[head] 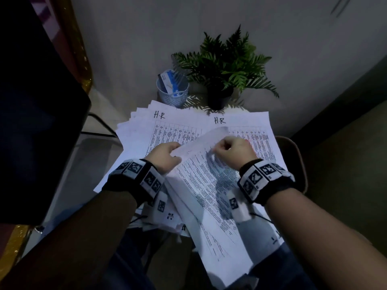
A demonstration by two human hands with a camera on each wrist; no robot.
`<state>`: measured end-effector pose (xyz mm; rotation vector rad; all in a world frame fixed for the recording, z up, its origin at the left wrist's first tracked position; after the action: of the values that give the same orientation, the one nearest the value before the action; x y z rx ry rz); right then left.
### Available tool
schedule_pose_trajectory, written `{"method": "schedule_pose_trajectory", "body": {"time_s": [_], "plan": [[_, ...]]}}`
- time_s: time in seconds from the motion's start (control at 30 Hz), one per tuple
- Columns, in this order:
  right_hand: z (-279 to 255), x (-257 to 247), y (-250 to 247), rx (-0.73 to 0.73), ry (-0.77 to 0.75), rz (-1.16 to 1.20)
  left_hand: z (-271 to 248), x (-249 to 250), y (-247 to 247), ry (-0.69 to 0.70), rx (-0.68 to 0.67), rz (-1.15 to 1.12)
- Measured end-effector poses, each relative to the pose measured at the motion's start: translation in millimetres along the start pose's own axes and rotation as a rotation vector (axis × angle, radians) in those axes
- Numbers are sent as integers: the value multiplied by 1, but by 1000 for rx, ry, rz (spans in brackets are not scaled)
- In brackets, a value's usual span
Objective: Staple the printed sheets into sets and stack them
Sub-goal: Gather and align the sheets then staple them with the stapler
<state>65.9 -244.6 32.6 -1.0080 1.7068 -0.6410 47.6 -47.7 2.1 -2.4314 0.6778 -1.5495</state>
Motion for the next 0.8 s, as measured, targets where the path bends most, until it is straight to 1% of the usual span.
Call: {"method": "schedule_pose_trajectory", "body": {"time_s": [0.03,0.07,0.13,0.37,0.43,0.53,0.7,0.8], "plan": [[-7,-7,8,-52,3,82,-8,5,0,21,2,-48],[-14,-13,13,-75,7,142,-15,9,1,40,5,-81],[-24,-22,19,-72,13,220,-28,16,3,77,14,-108],[-59,-36,10,-121,84,479,-68,41,-2,204,100,-60],[-66,-39,4,-109,90,485,-78,49,-5,243,119,-35],[-74,-48,-4,-79,50,449,-92,60,-11,290,154,-19],[-86,-64,-12,-84,4,466,-113,79,-21,371,187,-6],[-93,-72,-19,-52,-74,435,-124,90,-27,408,231,-62]]}}
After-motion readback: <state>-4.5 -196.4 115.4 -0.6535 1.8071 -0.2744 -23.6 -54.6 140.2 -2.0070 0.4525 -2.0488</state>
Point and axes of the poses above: each hand's wrist, its own z-axis towards the middle knuckle, its own y-axis out of the palm, x = y × z, the point moved 7 cm from there along z, towards the middle knuckle, and after that the axes turned 14 degrees about -z, right-handed, at the moved point
